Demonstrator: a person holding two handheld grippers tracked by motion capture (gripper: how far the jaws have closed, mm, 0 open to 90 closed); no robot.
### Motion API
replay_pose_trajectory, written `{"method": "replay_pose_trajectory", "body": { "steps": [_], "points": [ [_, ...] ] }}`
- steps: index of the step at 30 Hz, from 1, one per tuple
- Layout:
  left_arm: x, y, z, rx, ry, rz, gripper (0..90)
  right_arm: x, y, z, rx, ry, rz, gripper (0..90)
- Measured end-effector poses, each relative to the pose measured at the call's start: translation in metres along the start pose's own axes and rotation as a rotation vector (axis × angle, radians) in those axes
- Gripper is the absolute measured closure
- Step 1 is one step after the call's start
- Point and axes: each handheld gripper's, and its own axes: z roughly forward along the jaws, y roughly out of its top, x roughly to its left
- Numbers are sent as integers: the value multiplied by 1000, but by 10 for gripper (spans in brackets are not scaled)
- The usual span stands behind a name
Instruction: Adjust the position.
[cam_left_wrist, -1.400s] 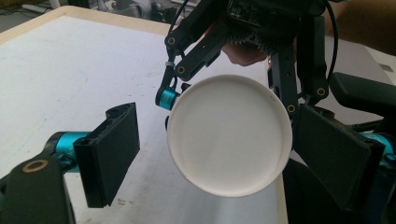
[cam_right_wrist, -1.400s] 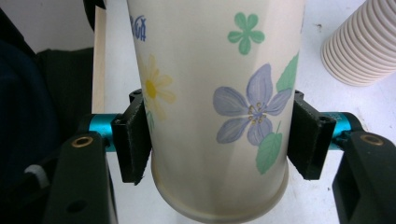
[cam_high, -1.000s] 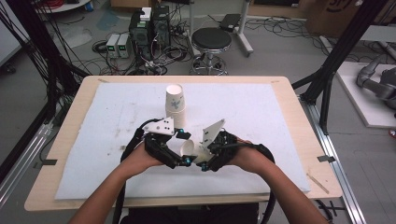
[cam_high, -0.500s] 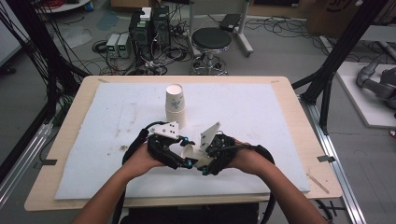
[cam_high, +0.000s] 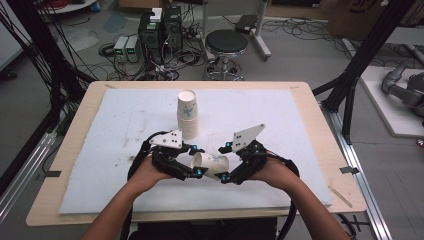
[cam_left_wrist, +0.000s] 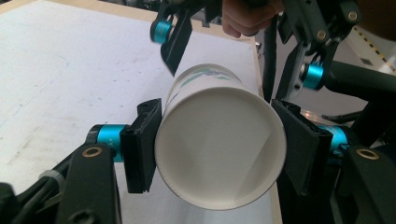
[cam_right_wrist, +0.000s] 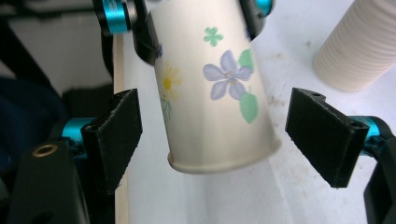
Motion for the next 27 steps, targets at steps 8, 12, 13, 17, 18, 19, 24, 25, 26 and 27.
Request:
{"method": "replay_pose_trajectory", "body": {
  "steps": [8,12,13,17,18,19,24,25,26,27],
  "points": [
    [-1,-11,-4,-64,-2,-3,362,5,-23,-7,-192,-93,29,197],
    [-2,-14,-5,-88,6,-5,361,6,-33,-7,-263,-126,51,197],
    [-2,-14,-5,-88,6,-5,361,6,-35,-7,-274,-129,59,197],
    [-1,-16,-7,-105,18,-3,361,8,-43,-5,-304,-135,76,197],
    [-1,-16,-7,-109,17,-5,361,9,-45,-5,-310,-132,80,197],
    [-1,-17,-7,-114,20,-7,361,10,-46,-4,-313,-132,83,197],
    [-2,-18,-7,-123,18,-5,361,11,-51,0,-313,-125,90,197],
    [-2,-18,-7,-128,17,-4,361,12,-53,1,-313,-122,93,197],
    [-2,-18,-7,-132,16,-2,361,12,-53,1,-315,-121,93,197],
    [-3,-18,-6,-135,14,-1,361,12,-54,2,-318,-122,95,198]
  ]
}}
